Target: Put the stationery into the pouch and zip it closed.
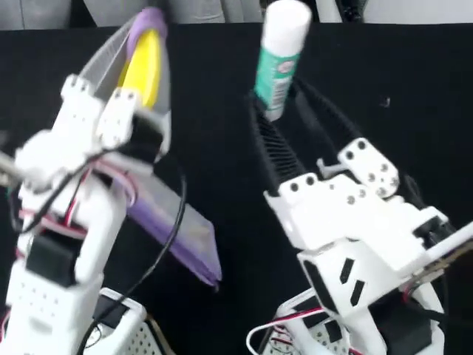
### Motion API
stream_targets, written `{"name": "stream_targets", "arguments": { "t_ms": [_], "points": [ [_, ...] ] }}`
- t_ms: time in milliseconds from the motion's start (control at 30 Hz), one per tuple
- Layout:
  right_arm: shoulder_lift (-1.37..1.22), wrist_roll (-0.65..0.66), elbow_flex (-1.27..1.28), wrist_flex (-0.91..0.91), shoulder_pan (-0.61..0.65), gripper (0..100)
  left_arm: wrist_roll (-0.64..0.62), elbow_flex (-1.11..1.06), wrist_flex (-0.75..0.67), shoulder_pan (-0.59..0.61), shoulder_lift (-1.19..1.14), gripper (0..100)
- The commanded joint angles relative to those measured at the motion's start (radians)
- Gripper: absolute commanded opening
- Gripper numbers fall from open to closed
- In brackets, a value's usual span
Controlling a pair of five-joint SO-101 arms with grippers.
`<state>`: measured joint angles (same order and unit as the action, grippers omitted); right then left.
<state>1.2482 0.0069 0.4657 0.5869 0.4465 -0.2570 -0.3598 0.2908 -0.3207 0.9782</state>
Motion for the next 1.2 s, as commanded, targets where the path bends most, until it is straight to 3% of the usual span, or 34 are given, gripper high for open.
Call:
{"name": "stream_targets", "arguments": {
  "t_ms": [0,100,267,500,633,800,1167],
  "points": [
    [0.005,0.003,-0.007,-0.038,-0.117,1.1,-0.011,0.351,-0.008,-0.114,-0.198,3],
    [0.005,0.003,-0.012,-0.055,-0.198,1.1,0.015,0.576,0.089,-0.197,-0.318,3],
    [0.005,-0.049,-0.012,-0.084,-0.324,1.1,0.186,0.935,0.334,-0.349,-0.557,3],
    [0.005,-0.124,-0.007,-0.097,-0.442,1.1,0.164,1.305,0.799,-0.366,-0.617,3],
    [0.004,-0.192,0.015,-0.095,-0.44,1.1,0.164,1.452,0.951,-0.275,-0.601,3],
    [0.004,-0.239,0.051,-0.098,-0.428,1.1,0.164,1.489,1.069,-0.177,-0.588,3],
    [0.137,-0.236,0.225,-0.098,-0.157,1.1,0.164,1.484,1.211,-0.17,-0.483,3]
  ]
}}
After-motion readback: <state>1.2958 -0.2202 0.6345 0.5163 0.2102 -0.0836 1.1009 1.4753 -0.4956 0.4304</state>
